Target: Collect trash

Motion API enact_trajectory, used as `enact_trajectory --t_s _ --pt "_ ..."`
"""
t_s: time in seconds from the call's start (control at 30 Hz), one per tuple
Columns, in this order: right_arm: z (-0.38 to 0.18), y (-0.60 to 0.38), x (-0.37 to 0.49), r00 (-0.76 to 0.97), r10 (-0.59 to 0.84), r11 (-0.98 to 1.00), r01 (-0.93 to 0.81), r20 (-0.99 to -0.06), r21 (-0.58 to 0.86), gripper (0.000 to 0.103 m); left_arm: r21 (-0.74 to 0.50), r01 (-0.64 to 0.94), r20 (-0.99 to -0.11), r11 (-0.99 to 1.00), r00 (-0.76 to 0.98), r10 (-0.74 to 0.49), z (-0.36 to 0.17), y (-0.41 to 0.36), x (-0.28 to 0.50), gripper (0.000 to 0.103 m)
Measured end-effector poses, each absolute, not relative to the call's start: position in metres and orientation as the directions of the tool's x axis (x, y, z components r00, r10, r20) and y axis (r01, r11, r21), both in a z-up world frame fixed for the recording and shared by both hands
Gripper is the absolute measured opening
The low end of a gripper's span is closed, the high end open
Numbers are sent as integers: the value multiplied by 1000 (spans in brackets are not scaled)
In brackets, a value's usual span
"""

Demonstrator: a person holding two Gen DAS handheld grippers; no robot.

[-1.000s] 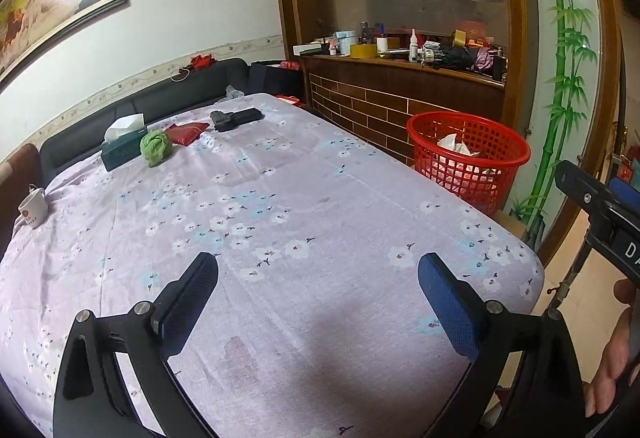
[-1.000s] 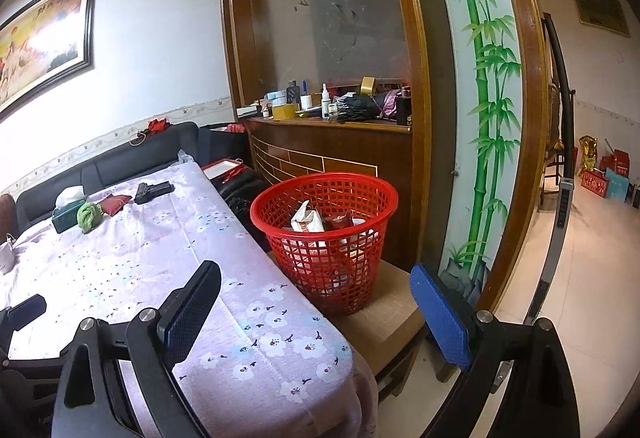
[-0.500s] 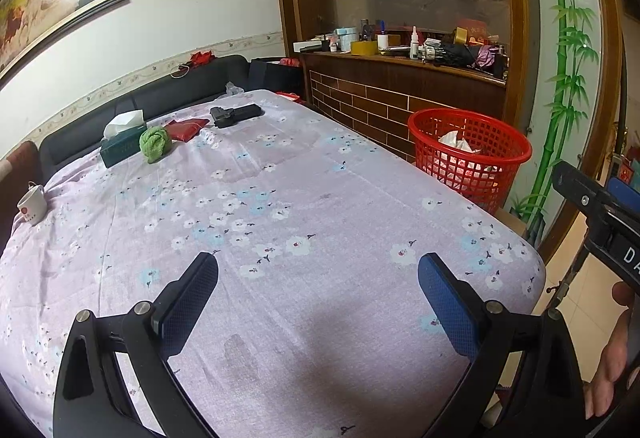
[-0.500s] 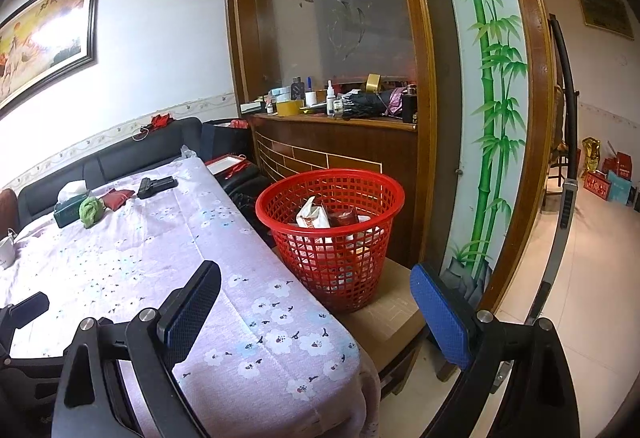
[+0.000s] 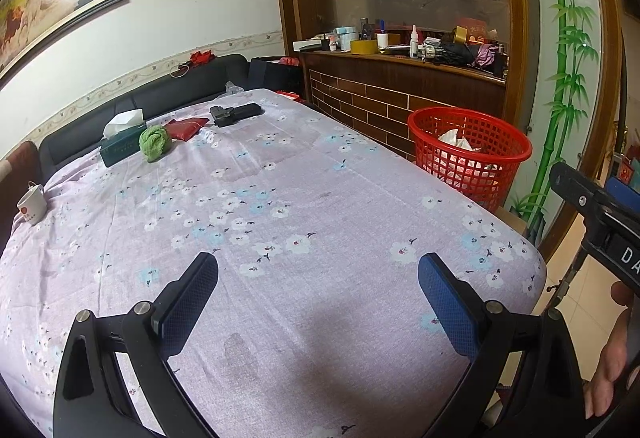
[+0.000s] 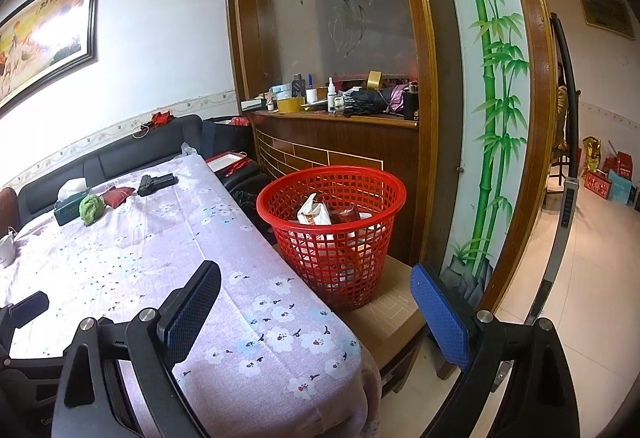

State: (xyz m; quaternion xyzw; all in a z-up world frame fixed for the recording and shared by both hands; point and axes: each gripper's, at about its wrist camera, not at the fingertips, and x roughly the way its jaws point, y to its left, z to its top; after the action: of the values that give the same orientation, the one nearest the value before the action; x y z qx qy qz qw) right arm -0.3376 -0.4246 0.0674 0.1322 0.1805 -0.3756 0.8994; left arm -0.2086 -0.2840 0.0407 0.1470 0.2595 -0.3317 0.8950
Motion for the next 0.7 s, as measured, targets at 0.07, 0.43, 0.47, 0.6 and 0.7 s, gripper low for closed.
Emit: enact_trajectory --t_s 0.07,0.43,0.47,0.6,0.7 --pt "67 -425 -337 652 -628 683 723 -425 102 98 92 670 -562 737 646 -517 40 -284 -209 100" --pt "65 -424 -336 652 -624 686 721 -430 99 98 87 668 -564 739 645 -516 38 -282 -208 100" --pt "66 -424 -336 652 -624 686 721 -430 98 98 88 668 -564 739 645 -516 38 -282 -208 100" --pt "65 -423 -335 652 -624 687 721 -430 97 98 81 668 -567 740 642 -517 37 -281 -207 100" --pt "65 -423 -335 652 -622 688 720 -432 96 98 81 666 -568 742 643 -515 37 -280 -207 100"
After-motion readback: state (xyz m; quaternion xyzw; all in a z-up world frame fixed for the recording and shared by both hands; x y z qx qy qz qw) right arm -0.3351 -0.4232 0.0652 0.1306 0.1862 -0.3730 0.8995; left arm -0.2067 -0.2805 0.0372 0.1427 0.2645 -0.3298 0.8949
